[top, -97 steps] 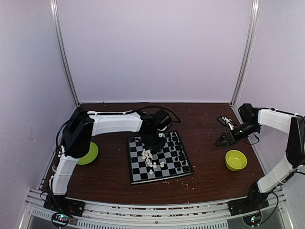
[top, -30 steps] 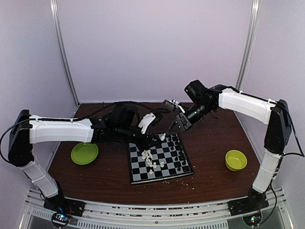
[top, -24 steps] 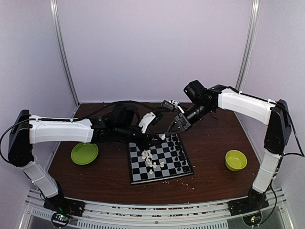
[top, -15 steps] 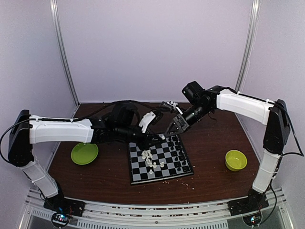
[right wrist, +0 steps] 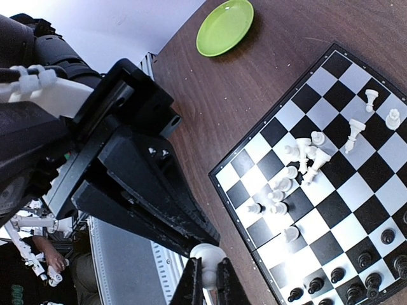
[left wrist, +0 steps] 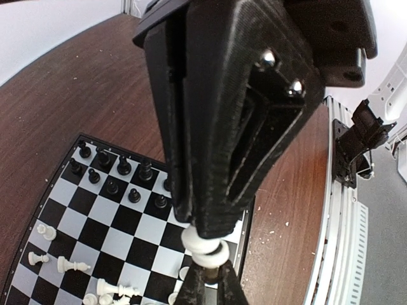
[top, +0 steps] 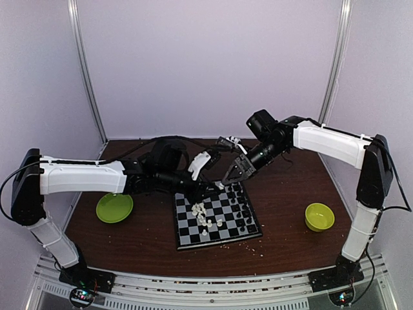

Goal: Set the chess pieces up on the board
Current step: Pick up the chess pile, then place the pawn on the chessboard, then pass from the left arm to the right

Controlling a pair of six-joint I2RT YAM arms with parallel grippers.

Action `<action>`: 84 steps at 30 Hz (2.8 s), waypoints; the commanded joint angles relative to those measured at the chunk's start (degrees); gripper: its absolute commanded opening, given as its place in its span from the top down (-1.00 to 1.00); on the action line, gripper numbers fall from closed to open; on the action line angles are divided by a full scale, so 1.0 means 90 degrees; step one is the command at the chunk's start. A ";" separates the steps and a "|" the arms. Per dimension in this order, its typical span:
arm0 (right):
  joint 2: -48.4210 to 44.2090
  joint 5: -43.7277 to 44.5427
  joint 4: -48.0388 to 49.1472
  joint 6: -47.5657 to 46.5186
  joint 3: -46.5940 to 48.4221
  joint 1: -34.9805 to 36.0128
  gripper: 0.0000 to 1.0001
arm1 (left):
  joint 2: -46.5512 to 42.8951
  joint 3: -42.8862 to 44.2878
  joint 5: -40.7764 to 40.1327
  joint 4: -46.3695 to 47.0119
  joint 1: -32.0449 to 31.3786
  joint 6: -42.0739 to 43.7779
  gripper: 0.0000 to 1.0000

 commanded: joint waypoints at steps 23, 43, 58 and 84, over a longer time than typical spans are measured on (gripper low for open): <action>-0.0330 0.4127 0.0793 -0.2782 -0.1175 0.2554 1.00 | -0.1189 -0.0966 -0.1340 -0.1061 0.1325 -0.1450 1.00; 0.1071 0.4691 0.0632 -0.3057 -0.0518 0.2965 1.00 | -0.1525 -0.1307 -0.1485 -0.1158 0.1375 -0.1641 1.00; 0.1333 0.4974 0.0837 -0.2906 -0.0506 0.2957 1.00 | -0.1468 -0.1364 -0.1442 -0.1187 0.1375 -0.1647 1.00; -0.1329 0.4680 0.0623 -0.3882 -0.0669 0.2332 0.40 | 0.0000 0.0879 0.2901 -0.4691 0.1395 0.0366 1.00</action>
